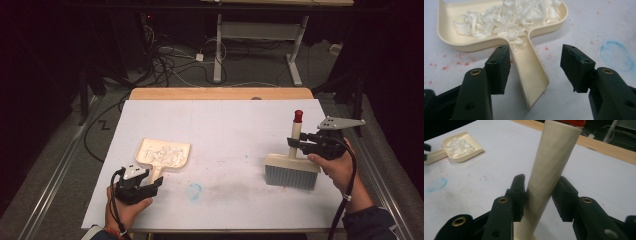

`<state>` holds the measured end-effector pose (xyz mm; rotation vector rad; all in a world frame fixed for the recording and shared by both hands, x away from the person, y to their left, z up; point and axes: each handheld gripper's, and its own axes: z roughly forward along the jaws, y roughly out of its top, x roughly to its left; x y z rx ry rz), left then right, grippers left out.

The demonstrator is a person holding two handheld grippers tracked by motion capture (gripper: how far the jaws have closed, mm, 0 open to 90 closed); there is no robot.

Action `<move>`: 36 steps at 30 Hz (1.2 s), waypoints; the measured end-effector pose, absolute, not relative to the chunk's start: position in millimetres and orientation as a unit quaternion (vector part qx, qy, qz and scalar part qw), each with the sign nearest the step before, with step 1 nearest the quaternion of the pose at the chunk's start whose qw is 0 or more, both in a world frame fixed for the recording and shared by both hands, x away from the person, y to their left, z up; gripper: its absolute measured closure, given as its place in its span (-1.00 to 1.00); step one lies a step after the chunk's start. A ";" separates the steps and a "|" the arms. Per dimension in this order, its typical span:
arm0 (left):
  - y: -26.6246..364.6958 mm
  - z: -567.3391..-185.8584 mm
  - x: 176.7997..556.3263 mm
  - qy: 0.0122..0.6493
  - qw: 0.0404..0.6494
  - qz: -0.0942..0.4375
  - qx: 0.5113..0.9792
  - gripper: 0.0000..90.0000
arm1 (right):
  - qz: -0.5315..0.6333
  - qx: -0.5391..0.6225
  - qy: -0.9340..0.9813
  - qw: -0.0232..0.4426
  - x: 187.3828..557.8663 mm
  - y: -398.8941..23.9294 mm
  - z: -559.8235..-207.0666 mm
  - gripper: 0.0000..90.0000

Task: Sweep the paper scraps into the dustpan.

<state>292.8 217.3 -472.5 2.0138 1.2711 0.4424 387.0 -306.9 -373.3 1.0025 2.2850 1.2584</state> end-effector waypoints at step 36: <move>201.5 -466.1 286.4 0.405 0.397 0.229 0.791 -0.49 | 0.382 0.442 0.768 0.261 437.7 -286.1 -407.2 0.28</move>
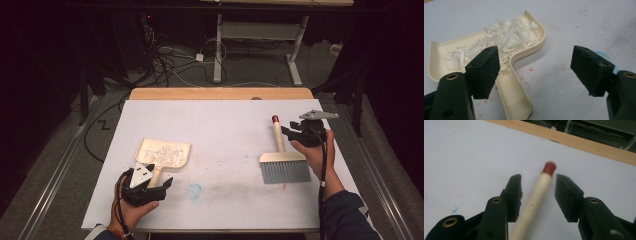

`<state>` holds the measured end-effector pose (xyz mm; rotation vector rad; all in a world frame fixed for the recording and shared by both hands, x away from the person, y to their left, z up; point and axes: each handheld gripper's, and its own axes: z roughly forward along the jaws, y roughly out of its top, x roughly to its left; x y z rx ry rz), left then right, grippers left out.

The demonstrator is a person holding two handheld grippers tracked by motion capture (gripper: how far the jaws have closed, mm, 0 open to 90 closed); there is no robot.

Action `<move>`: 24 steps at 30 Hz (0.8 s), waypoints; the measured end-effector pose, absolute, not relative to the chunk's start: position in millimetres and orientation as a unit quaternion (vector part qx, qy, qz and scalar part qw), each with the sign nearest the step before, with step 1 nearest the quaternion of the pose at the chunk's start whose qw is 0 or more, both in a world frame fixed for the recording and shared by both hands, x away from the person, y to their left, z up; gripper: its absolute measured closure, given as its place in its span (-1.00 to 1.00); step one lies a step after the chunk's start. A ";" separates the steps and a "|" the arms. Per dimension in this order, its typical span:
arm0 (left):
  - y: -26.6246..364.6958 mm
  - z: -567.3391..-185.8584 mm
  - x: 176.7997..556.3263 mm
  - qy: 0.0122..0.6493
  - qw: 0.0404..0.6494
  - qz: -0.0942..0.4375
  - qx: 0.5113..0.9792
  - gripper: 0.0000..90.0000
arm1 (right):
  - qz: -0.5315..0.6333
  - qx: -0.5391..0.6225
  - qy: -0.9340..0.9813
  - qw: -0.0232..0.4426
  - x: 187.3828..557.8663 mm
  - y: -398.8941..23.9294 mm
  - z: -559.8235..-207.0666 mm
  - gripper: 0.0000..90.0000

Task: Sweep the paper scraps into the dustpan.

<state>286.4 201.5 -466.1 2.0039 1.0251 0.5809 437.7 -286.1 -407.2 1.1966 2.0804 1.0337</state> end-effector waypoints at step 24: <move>198.7 -468.9 284.1 0.386 0.378 0.236 0.808 -0.51 | 0.453 0.390 0.746 0.293 416.3 -282.2 -388.7 0.00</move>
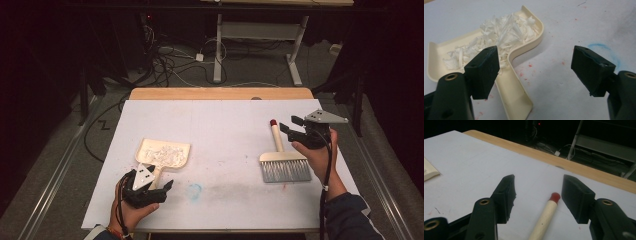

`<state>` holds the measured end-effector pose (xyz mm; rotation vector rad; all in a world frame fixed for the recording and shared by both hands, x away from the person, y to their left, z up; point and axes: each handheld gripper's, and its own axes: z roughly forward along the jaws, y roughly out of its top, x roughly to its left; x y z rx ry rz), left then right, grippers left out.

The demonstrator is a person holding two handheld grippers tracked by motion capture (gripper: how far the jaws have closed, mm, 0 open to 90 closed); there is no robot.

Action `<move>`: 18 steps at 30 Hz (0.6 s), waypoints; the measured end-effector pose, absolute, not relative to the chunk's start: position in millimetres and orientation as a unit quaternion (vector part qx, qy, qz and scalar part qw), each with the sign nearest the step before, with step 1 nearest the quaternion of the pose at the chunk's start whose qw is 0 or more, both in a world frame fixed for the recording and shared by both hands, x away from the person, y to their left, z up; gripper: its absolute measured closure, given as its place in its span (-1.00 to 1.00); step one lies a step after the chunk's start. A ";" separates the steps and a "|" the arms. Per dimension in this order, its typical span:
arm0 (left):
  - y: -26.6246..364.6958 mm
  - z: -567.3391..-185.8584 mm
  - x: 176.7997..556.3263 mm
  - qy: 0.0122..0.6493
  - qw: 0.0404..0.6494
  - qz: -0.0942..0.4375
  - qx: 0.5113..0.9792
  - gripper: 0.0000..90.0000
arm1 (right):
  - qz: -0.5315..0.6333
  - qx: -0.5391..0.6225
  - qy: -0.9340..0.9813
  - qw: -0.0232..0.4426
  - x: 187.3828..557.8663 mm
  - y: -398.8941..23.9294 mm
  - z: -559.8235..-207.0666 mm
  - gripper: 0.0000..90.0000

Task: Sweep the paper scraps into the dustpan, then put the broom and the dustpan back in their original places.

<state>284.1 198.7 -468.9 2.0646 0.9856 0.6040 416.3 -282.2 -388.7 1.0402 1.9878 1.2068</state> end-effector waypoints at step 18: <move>193.7 -469.6 287.1 0.369 0.370 0.233 0.820 -0.52 | 0.494 0.335 0.730 0.333 386.4 -266.0 -376.8 -0.45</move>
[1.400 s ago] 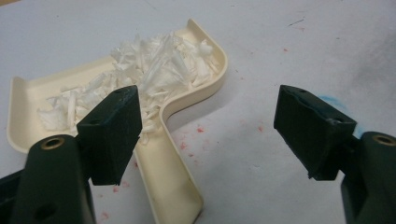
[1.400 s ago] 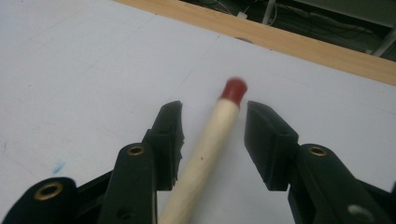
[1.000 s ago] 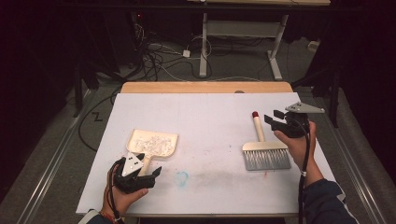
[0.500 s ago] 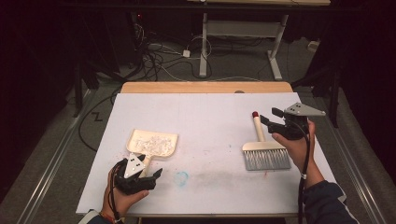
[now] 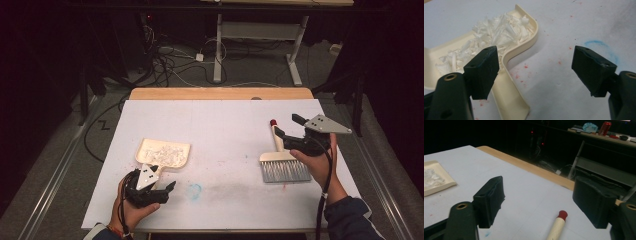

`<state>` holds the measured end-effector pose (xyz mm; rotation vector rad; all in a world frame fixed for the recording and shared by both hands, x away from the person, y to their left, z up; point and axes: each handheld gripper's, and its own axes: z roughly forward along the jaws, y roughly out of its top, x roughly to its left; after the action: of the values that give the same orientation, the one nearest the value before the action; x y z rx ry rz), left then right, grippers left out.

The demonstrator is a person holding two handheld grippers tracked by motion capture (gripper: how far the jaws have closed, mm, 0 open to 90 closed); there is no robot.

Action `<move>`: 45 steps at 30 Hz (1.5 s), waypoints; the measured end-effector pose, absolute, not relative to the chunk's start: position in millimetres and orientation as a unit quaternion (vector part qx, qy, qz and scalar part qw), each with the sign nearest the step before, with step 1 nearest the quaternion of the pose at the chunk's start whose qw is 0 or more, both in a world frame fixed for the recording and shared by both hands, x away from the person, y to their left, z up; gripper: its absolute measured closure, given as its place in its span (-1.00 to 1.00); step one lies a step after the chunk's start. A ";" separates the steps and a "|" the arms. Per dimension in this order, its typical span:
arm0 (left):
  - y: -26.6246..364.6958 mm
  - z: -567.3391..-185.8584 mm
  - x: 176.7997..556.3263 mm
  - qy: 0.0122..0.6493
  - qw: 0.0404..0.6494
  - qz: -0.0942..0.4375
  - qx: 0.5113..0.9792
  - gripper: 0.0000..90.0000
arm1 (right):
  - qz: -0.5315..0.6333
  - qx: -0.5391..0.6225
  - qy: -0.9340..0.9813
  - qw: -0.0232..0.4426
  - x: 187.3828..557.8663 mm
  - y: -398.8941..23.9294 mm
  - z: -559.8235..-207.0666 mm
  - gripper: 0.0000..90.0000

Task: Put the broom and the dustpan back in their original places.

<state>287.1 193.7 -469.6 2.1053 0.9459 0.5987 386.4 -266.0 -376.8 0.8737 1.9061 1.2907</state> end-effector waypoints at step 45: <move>193.8 -464.3 274.6 0.343 0.381 0.268 0.816 -0.53 | 0.462 0.290 0.762 0.349 319.2 -270.1 -382.7 -0.52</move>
<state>274.6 193.8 -464.3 2.0819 0.8754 0.6850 319.2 -270.1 -382.7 0.7511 1.9734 1.1980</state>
